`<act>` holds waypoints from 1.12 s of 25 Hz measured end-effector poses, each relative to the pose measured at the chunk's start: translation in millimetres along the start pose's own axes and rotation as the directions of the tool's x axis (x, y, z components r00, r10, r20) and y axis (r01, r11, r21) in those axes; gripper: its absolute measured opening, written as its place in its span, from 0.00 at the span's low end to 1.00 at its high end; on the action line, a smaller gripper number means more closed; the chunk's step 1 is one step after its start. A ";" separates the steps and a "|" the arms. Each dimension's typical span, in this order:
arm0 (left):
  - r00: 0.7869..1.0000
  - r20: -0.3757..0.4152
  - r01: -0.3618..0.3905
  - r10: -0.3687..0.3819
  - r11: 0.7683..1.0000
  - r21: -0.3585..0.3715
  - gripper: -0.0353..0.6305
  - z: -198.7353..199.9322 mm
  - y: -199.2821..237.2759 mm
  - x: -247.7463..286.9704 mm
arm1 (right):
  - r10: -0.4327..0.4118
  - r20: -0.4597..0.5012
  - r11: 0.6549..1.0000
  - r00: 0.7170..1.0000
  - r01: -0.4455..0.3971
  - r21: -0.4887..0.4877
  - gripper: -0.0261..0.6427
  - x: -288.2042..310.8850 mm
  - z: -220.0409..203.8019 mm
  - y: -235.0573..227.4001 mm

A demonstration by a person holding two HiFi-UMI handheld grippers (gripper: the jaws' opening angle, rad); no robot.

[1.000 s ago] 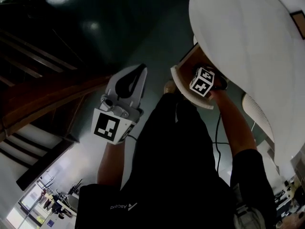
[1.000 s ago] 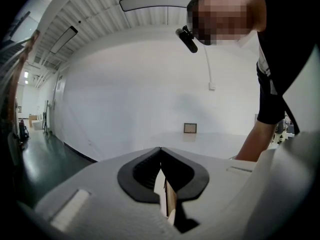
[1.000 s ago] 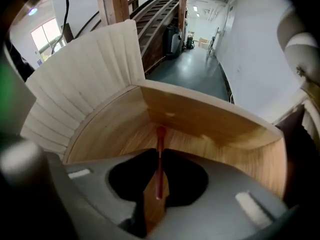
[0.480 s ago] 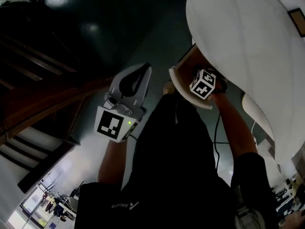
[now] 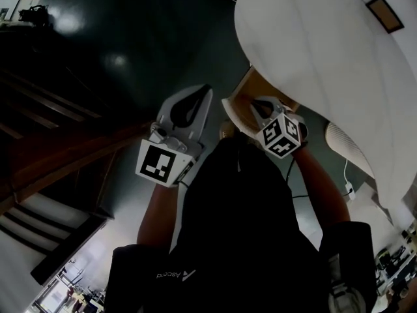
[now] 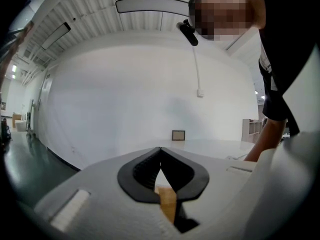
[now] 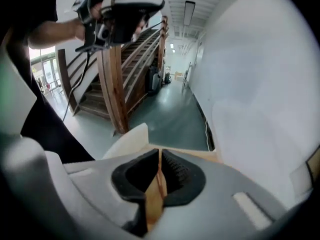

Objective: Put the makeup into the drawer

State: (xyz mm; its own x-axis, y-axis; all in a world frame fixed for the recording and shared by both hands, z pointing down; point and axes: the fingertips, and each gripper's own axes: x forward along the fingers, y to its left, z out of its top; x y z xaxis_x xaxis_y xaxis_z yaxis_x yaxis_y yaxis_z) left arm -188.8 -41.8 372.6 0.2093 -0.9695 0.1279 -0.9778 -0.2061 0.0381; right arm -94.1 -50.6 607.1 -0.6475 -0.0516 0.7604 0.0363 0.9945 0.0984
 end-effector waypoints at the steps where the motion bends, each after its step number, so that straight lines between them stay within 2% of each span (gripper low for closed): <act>1: 1.000 0.008 0.011 -0.011 1.000 0.002 0.07 2.7 -3.7 -0.1 | -0.013 0.038 1.000 0.999 0.013 0.013 0.07 -14.0 12.3 -0.3; 3: 0.999 0.027 0.041 -0.041 0.999 0.009 0.07 8.4 -11.0 0.5 | -0.054 0.122 0.998 0.991 0.049 0.045 0.05 -43.6 38.5 -4.7; 5: 0.996 0.050 0.078 -0.079 0.997 0.019 0.07 15.8 -18.5 4.1 | -0.109 0.210 0.992 0.972 0.094 0.080 0.05 -74.0 64.2 -13.7; 10: 0.982 0.087 0.162 -0.165 0.986 0.041 0.07 36.6 -48.2 9.2 | -0.213 0.383 0.976 0.899 0.178 0.125 0.04 -149.5 112.9 -23.1; 14: 0.964 0.123 0.229 -0.236 0.971 0.066 0.07 55.8 -75.0 14.3 | -0.308 0.502 0.951 0.808 0.245 0.189 0.04 -201.9 135.6 -29.1; 17: 0.948 0.143 0.275 -0.283 0.959 0.073 0.07 70.1 -92.5 15.5 | -0.365 0.589 0.927 0.721 0.221 0.303 0.04 -237.8 148.8 -32.3; 19: 0.939 0.155 0.298 -0.308 0.951 0.085 0.07 77.3 -100.1 16.4 | -0.387 0.633 0.915 0.671 0.194 0.353 0.04 -258.5 153.9 -34.7; 21: 0.930 0.165 0.316 -0.328 0.944 0.095 0.07 83.4 -106.7 16.9 | -0.405 0.660 0.908 0.633 0.190 0.374 0.04 -275.0 155.7 -37.1; 25: 0.915 0.184 0.344 -0.359 0.933 0.107 0.07 94.2 -119.4 16.5 | -0.432 0.684 0.899 0.587 0.217 0.381 0.04 -295.2 152.6 -37.6; 28: 0.906 0.196 0.358 -0.375 0.926 0.115 0.07 100.8 -127.3 17.2 | -0.446 0.693 0.893 0.566 0.232 0.385 0.04 -305.5 147.9 -35.1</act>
State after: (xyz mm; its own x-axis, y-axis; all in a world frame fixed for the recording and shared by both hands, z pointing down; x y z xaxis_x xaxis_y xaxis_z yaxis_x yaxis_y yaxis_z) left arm -61.8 -45.6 270.0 0.5542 -0.8272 -0.0932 -0.8320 -0.5537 -0.0330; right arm -10.2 -56.2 276.5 -0.9104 -0.4095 -0.0582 -0.4111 0.9114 0.0170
